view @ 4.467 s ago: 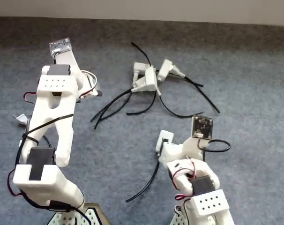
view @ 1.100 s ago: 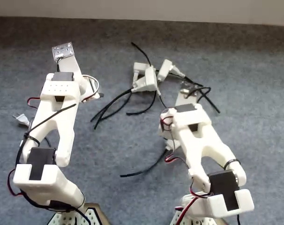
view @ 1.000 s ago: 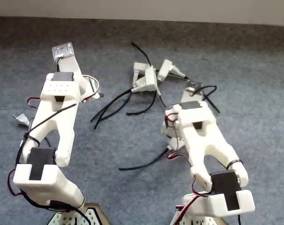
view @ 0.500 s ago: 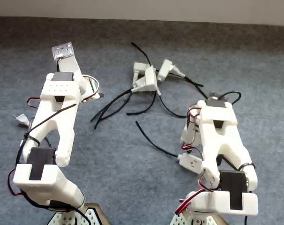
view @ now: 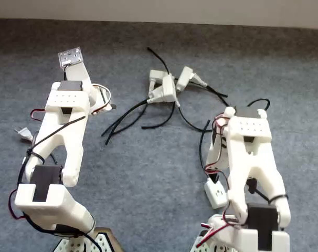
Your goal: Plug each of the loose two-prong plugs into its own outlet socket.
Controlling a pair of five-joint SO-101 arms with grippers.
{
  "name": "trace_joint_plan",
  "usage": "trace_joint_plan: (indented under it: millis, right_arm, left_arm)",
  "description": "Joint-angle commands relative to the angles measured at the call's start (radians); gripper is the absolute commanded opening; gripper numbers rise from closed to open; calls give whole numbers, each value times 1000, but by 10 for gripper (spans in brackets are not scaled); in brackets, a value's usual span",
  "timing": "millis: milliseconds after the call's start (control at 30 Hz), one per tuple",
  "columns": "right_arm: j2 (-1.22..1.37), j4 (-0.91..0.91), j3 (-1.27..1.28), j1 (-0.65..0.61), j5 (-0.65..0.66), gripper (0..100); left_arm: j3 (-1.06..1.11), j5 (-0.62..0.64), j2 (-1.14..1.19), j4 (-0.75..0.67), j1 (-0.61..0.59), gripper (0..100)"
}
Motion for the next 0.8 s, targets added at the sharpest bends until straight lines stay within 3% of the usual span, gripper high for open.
trace_joint_plan:
  millis: [0,133,367,767]
  right_arm:
    - [-180,45,-2,5,66,342]
    - [-255,2,137,-28,144,342]
    - [-216,-248,401,-94,207,342]
    - [12,-409,383,-93,209,342]
  left_arm:
    - [-2,8,-47,-9,24,263]
    - [-2,8,-47,-9,24,263]
    - [-2,8,-47,-9,24,263]
    - [-1,8,-47,-9,24,263]
